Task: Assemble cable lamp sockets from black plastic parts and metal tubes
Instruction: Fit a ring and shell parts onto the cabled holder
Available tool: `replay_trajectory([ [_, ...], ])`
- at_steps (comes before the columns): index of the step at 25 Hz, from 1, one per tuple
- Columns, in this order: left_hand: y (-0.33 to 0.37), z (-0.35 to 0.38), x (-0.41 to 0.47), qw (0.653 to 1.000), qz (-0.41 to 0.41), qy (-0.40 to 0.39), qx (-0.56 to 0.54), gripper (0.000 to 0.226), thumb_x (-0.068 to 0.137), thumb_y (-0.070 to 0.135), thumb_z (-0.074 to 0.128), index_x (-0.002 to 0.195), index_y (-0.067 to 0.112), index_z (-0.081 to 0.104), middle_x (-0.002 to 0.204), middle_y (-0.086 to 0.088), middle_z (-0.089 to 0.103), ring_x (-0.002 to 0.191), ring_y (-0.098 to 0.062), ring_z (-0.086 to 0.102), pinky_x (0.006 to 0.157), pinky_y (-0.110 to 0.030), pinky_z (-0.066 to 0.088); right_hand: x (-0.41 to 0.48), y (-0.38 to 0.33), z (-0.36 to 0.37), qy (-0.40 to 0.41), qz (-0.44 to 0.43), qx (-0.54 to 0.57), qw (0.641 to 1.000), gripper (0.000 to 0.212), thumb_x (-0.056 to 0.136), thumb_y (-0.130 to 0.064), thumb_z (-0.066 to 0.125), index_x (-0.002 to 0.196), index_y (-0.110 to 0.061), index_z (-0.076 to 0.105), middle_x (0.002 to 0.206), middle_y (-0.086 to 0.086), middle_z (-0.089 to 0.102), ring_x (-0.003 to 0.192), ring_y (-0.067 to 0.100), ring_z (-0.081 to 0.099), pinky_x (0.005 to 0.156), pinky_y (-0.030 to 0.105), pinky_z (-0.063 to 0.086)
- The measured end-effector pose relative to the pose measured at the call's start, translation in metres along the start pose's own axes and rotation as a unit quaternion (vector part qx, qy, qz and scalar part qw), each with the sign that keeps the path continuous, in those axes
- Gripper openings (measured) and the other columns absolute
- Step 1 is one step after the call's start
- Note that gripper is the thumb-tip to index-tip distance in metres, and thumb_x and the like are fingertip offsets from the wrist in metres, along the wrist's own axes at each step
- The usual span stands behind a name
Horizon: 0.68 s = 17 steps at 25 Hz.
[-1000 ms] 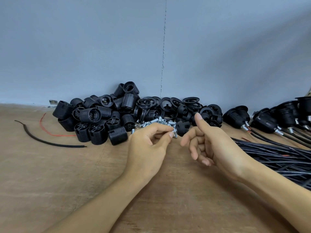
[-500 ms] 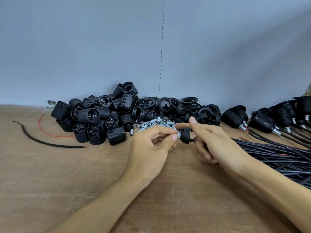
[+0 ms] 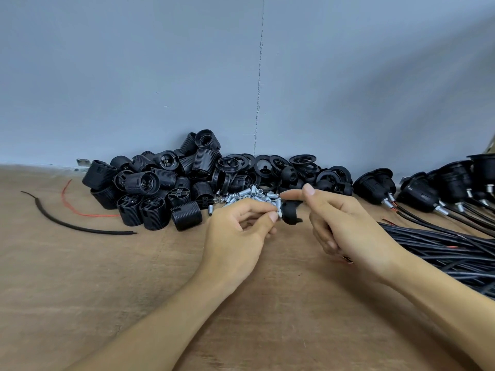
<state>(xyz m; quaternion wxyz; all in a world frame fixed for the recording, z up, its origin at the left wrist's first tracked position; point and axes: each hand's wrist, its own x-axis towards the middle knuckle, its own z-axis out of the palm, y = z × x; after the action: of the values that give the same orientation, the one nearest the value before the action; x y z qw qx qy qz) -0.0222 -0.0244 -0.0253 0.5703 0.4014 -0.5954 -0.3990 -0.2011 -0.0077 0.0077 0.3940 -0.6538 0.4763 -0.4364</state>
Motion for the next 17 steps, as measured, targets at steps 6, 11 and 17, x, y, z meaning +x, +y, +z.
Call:
replay_trajectory([
  [6, -0.001, -0.0011, -0.0007, 1.0, 0.008, 0.005, -0.017, 0.019, 0.09, 0.002, 0.072, 0.085, 0.02, 0.078, 0.073, -0.002, 0.076, 0.067, -0.012, 0.072, 0.064, -0.017, 0.054, -0.0023, 0.001, 0.0007, -0.022, 0.011, -0.097, 0.995, 0.056, 0.085, -0.083, 0.04, 0.086, -0.037, 0.073, 0.052, -0.006, 0.033, 0.048, 0.011, 0.03, 0.047, 0.026, 0.029],
  [11, -0.0024, -0.0027, 0.0018, 0.999, -0.003, 0.018, -0.026, 0.017, 0.091, 0.0, 0.07, 0.087, 0.015, 0.077, 0.073, -0.003, 0.076, 0.065, -0.012, 0.072, 0.063, -0.017, 0.055, -0.0048, 0.0019, -0.0002, -0.092, -0.027, -0.13, 0.987, 0.043, 0.091, -0.072, 0.047, 0.093, -0.04, 0.075, 0.047, -0.022, 0.041, 0.045, 0.0, 0.042, 0.051, 0.013, 0.033],
  [17, -0.0028, -0.0021, 0.0031, 1.0, -0.008, 0.003, -0.012, 0.019, 0.091, -0.002, 0.07, 0.086, 0.016, 0.076, 0.073, -0.002, 0.076, 0.064, -0.011, 0.071, 0.062, -0.017, 0.055, 0.0026, 0.0064, -0.0087, -0.08, -0.012, 0.012, 0.997, 0.047, 0.092, -0.063, 0.055, 0.108, -0.024, 0.075, 0.047, -0.002, 0.028, 0.044, 0.017, 0.023, 0.045, 0.035, 0.021],
])
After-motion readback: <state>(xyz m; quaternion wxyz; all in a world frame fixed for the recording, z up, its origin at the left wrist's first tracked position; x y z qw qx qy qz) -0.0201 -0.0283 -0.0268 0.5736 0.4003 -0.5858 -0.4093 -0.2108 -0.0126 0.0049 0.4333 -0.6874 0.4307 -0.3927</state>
